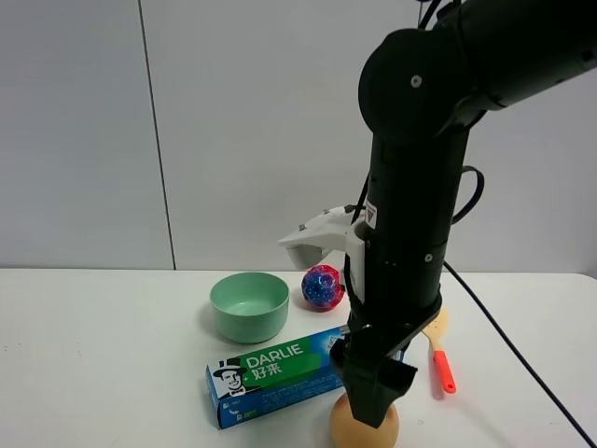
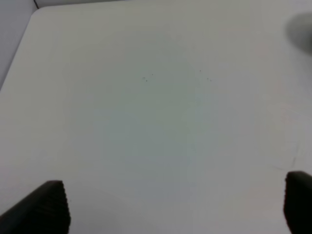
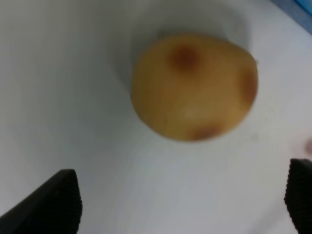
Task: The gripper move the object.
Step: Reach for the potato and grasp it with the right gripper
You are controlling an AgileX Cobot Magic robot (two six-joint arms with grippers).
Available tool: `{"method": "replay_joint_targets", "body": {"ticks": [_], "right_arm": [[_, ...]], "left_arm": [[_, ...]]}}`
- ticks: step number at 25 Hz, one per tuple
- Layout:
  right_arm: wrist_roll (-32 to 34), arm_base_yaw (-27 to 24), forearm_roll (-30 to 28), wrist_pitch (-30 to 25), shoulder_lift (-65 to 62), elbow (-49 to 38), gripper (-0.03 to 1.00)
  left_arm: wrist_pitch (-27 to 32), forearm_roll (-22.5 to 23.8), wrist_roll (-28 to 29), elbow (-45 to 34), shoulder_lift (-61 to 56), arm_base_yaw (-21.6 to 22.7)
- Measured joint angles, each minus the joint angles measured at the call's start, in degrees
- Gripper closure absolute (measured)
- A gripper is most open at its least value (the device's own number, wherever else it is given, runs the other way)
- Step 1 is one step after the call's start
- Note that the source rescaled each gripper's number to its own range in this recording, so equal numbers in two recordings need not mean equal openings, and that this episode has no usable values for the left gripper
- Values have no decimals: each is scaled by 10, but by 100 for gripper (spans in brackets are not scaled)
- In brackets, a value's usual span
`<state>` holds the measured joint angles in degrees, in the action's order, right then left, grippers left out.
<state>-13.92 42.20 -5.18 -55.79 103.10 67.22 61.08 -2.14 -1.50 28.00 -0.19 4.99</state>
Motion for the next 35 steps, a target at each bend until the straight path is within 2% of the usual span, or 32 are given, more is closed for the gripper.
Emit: {"method": "replay_joint_targets", "body": {"ticks": [3, 6, 16, 25, 35], "right_arm": [[0, 0, -1, 62, 0, -29, -3], [0, 0, -1, 90, 3, -40, -3], [28, 0, -32, 99, 47, -42, -3], [30, 0, -35, 116, 80, -43, -3], [32, 0, -48, 135, 80, -44, 3]], "left_arm": [[0, 0, 0, 0, 0, 0], [0, 0, 0, 0, 0, 0], [0, 0, 0, 0, 0, 0], [0, 0, 0, 0, 0, 0], [0, 0, 0, 0, 0, 0]]}}
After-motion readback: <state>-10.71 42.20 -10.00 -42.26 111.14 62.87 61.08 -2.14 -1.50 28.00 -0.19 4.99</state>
